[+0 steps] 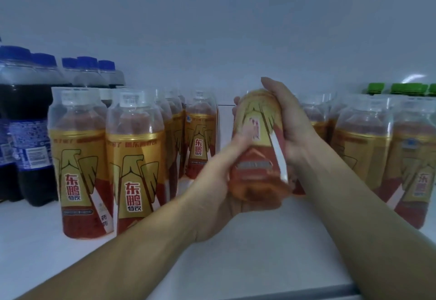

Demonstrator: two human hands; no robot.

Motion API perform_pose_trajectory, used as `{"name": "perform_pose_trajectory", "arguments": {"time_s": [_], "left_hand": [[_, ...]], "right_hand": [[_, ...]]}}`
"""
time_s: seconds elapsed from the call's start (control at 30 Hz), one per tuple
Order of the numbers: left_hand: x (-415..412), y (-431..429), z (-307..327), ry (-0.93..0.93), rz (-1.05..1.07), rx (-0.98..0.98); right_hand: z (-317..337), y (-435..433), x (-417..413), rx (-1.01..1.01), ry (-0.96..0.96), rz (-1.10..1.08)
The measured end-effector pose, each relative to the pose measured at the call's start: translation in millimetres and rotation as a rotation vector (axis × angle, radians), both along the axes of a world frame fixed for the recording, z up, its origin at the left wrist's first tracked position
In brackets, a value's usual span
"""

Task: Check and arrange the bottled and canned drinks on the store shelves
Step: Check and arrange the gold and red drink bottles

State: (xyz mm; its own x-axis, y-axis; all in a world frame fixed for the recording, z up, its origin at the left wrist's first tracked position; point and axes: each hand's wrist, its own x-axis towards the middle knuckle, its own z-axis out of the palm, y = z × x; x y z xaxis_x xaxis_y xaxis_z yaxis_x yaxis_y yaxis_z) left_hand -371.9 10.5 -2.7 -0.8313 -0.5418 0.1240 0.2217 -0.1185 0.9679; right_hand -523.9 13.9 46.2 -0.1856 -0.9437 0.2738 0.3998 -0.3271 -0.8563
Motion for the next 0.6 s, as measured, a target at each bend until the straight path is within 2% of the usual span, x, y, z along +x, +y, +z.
{"name": "perform_pose_trajectory", "arguments": {"time_s": [0.07, 0.13, 0.27, 0.33, 0.43, 0.6], "left_hand": [[0, 0, -3, -0.114, 0.081, -0.191], [0, 0, -6, -0.149, 0.138, -0.282], [-5, -8, -12, -0.097, 0.338, -0.354], [-6, -13, -13, -0.058, 0.431, -0.364], [-5, -20, -15, -0.049, 0.539, -0.451], [-6, -21, -16, -0.021, 0.552, -0.457]], "right_hand": [[3, 8, 5, 0.006, -0.015, 0.068], [6, 12, 4, -0.065, 0.086, 0.056], [8, 13, 5, -0.313, 0.318, -0.046], [7, 14, 4, -0.401, 0.375, 0.012], [4, 13, 1, -0.442, 0.446, 0.083], [5, 14, 1, -0.423, 0.508, 0.089]]}}
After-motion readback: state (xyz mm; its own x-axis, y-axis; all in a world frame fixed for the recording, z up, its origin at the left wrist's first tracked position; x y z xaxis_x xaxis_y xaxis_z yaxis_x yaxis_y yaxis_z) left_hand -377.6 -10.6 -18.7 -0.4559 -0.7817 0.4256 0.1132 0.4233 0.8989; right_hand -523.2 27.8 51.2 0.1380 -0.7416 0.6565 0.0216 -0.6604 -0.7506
